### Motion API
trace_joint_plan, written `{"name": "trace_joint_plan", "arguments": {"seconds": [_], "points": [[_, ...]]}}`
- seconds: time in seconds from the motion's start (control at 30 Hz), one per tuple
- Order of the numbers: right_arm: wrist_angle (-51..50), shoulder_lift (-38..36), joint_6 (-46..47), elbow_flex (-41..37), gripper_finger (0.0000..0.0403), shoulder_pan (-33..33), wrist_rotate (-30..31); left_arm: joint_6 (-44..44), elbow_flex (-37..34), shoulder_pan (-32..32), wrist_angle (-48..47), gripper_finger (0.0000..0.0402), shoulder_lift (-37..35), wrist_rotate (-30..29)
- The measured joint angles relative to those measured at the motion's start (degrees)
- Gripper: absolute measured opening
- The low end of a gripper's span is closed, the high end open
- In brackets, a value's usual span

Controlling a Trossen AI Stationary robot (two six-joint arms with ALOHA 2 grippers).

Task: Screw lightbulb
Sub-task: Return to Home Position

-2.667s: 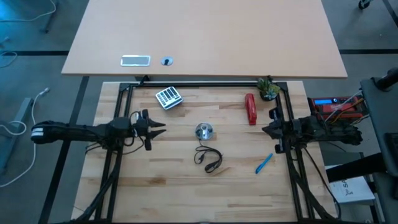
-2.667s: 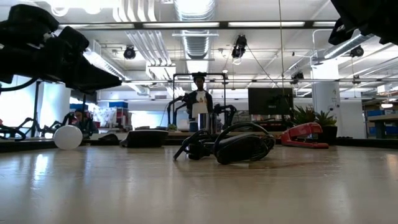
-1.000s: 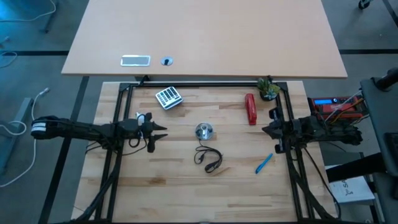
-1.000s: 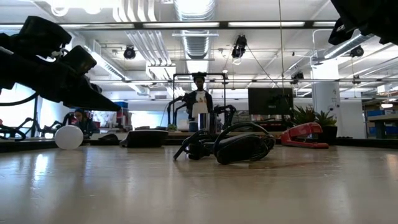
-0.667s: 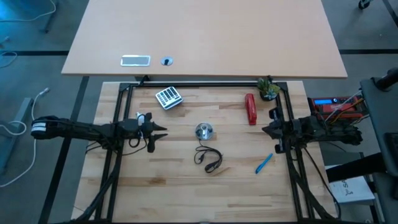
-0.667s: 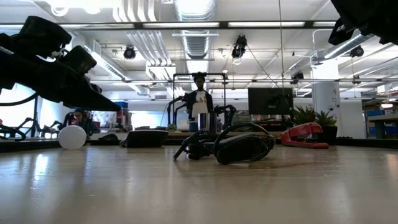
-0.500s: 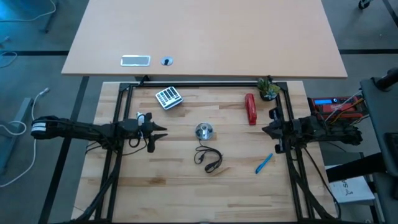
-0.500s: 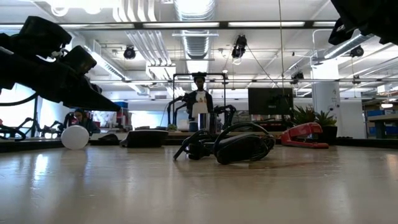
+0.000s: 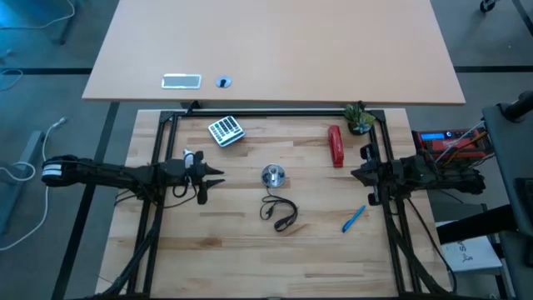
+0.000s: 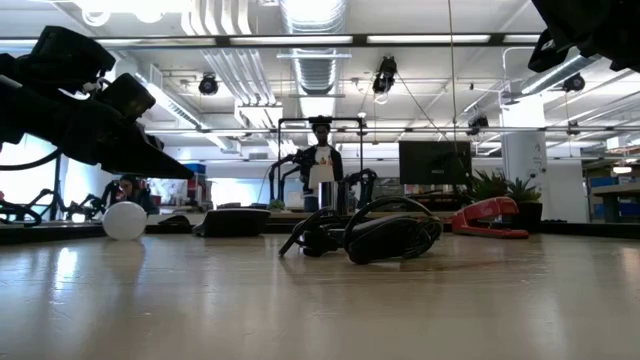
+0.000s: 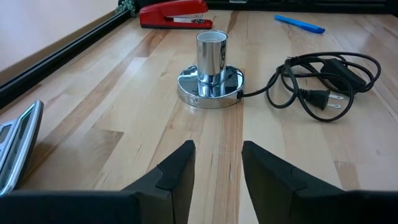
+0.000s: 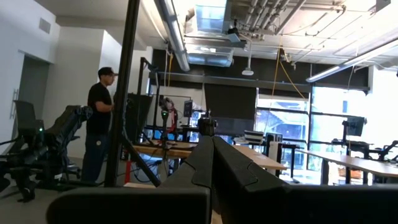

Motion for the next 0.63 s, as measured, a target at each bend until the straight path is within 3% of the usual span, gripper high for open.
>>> {"name": "trace_joint_plan", "arguments": {"seconds": [0.63], "points": [[0.0,0.0,0.0,0.0,0.0000,0.0,0.0,0.0,0.0,0.0,0.0,0.0155,0.0,0.0]]}}
